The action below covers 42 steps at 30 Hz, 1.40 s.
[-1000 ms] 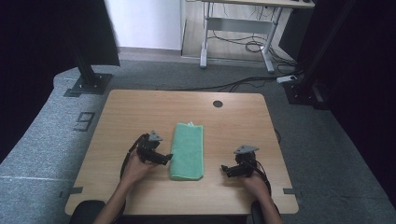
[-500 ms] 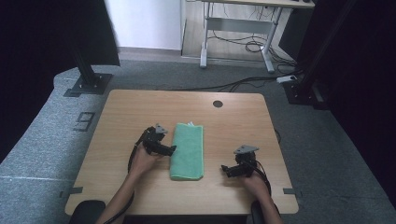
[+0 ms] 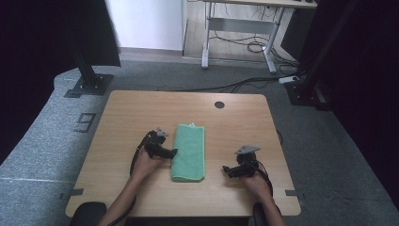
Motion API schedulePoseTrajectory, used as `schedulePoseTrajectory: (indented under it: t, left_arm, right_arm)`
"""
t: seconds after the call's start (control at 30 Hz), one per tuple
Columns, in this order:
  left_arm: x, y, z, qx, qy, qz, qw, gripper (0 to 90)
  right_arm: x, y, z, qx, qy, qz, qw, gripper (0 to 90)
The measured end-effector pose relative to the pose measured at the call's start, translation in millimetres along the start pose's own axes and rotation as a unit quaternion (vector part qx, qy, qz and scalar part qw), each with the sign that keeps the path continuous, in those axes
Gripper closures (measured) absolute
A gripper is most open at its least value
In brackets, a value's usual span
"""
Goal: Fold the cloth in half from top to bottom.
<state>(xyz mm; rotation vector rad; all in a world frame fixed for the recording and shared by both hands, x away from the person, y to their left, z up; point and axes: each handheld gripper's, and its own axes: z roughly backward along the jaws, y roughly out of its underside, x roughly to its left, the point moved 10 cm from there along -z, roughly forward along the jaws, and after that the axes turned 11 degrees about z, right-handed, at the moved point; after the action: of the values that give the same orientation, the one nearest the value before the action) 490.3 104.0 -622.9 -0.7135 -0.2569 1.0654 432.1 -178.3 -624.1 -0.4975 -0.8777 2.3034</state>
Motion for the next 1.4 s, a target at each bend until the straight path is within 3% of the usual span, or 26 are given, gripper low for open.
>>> schedulePoseTrajectory:
  t: [0.07, 0.4, 0.57, 0.7, 0.93, 1.13, 1.4]
  left_arm:
    - [-0.8, 1.5, 1.2, 0.0, 0.001, -0.001, 1.0, 1.9]
    - [-3.6, 10.2, 8.1, 0.001, 0.01, -0.009, 0.9999, 2.3]
    - [-3.6, 10.0, 8.1, 0.001, 0.011, -0.009, 0.9999, 2.3]
    - [-3.5, 10.0, 8.1, 0.002, 0.011, -0.01, 0.9999, 2.3]
    - [-3.9, 10.0, 8.2, 0.002, 0.011, -0.009, 0.9999, 2.6]
    - [-9.9, 15.3, 12.4, 0.013, 0.013, -0.018, 0.9997, 3.3]
    - [-24.4, 33.9, 25.6, 0.019, 0.021, -0.029, 0.9992, 3.2]
  right_arm:
    - [-0.3, -3.9, 0.0, 0.001, -0.001, -0.002, 1.0, 13.2]
    - [2.7, -39.8, -10.2, -0.017, -0.034, -0.005, 0.9993, 13.3]
    - [19.3, -64.6, -24.1, -0.036, -0.054, -0.007, 0.9979, 12.8]
    - [34.9, -76.6, -40.3, -0.033, -0.061, 0.005, 0.9976, 7.8]
    - [45.1, -73.8, -63.0, -0.007, -0.039, 0.036, 0.9986, 4.4]
    - [55.3, -67.8, -54.2, -0.004, -0.035, 0.043, 0.9985, 6.4]
    - [77.6, -55.6, -37.9, -0.003, -0.038, 0.05, 0.998, 6.7]
